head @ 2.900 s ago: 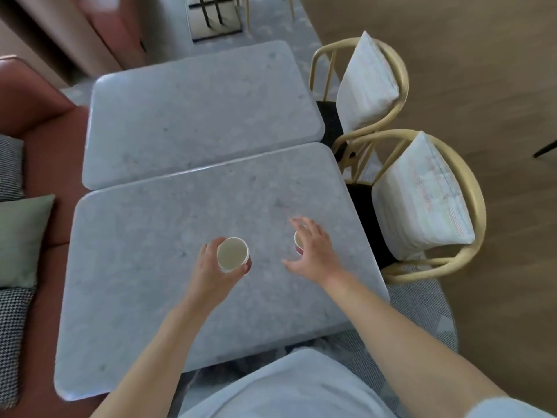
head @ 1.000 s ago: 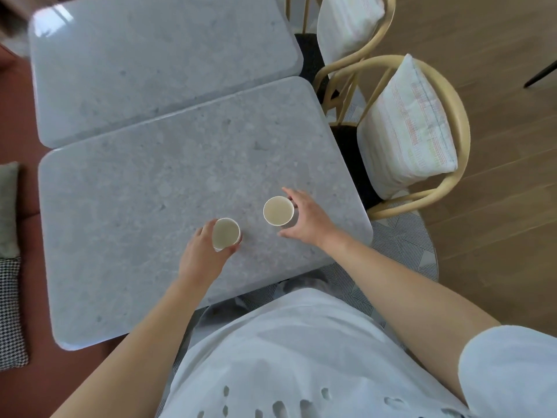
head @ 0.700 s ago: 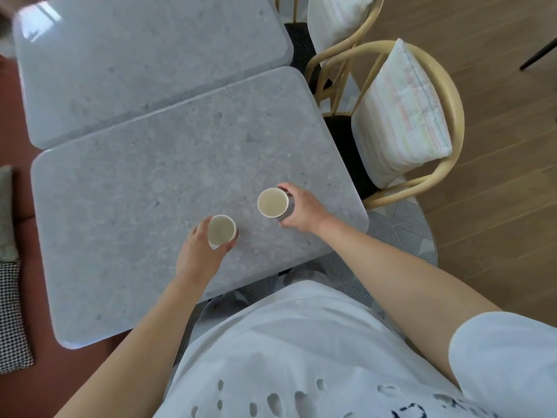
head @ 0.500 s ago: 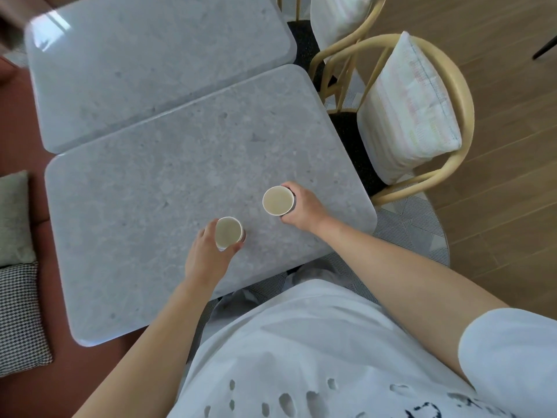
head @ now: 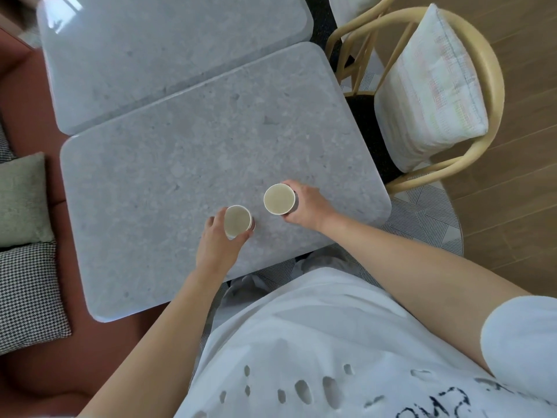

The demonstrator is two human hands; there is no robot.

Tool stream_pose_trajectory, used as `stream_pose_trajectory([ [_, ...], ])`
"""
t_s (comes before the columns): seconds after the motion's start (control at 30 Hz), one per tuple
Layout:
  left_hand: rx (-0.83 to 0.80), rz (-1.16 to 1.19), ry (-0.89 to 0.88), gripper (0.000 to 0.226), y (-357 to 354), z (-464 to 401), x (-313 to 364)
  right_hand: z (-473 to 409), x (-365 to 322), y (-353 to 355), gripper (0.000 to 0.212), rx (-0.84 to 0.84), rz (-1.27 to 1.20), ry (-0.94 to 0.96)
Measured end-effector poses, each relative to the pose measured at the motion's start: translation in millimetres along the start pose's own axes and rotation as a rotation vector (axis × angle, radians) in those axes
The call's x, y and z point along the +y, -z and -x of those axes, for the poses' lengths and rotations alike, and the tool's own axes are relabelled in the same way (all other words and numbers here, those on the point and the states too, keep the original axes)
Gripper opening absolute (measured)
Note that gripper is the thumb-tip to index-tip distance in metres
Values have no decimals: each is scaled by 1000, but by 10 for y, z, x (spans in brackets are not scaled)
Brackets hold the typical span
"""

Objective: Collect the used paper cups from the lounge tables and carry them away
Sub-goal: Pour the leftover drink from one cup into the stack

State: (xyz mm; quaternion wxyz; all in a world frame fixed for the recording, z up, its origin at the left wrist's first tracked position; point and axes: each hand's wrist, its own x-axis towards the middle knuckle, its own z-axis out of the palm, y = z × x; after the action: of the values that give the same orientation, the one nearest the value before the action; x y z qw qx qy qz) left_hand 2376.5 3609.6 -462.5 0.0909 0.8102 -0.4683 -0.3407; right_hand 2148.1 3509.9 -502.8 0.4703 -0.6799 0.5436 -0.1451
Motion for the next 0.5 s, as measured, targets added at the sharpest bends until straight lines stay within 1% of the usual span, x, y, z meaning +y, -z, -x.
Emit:
stream_pose_trajectory([
  [0.13, 59, 14, -4, 78, 5, -25, 11, -6, 14, -22, 70, 0, -15, -22],
  [0.27, 115, 97, 0, 79, 144, -39, 97, -39, -5, -39, 67, 10, -37, -46],
  [0.4, 215, 161, -71, 75, 365, -53, 326, -63, -40, -54, 63, 19, -37, -43],
  [0.5, 234, 201, -127, 80, 469, -34, 541, -71, -58, -54, 62, 19, -41, -45],
])
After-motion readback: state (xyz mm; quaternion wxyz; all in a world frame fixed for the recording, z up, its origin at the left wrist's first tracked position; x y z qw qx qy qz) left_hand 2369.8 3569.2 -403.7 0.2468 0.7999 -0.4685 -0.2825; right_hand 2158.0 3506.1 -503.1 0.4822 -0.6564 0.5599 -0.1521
